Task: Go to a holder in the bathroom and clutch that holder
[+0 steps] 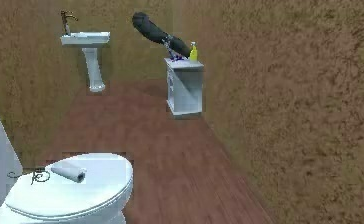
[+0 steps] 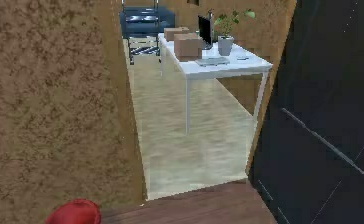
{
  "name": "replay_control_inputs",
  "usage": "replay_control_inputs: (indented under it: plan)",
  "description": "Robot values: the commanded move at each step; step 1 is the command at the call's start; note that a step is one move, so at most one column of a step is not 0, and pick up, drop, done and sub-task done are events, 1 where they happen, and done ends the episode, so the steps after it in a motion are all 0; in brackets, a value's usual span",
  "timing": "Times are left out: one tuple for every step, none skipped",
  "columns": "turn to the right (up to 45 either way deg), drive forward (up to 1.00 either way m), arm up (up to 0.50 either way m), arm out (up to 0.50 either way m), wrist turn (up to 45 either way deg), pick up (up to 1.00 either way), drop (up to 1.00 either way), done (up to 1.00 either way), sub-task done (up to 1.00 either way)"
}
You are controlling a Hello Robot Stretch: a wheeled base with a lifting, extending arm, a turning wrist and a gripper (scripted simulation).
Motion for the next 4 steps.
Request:
replay_control_inputs:
  plan:
    - [-12.0,0.0,0.0,0.0,0.0,0.0,0.0,0.0,0.0]
    - [0.0,0.45,0.0,0.0,0.0,0.0,0.0,0.0,0.0]
    - [-45.0,0.0,0.0,0.0,0.0,0.0,0.0,0.0,0.0]
    - [-45.0,0.0,0.0,0.0,0.0,0.0,0.0,0.0,0.0]
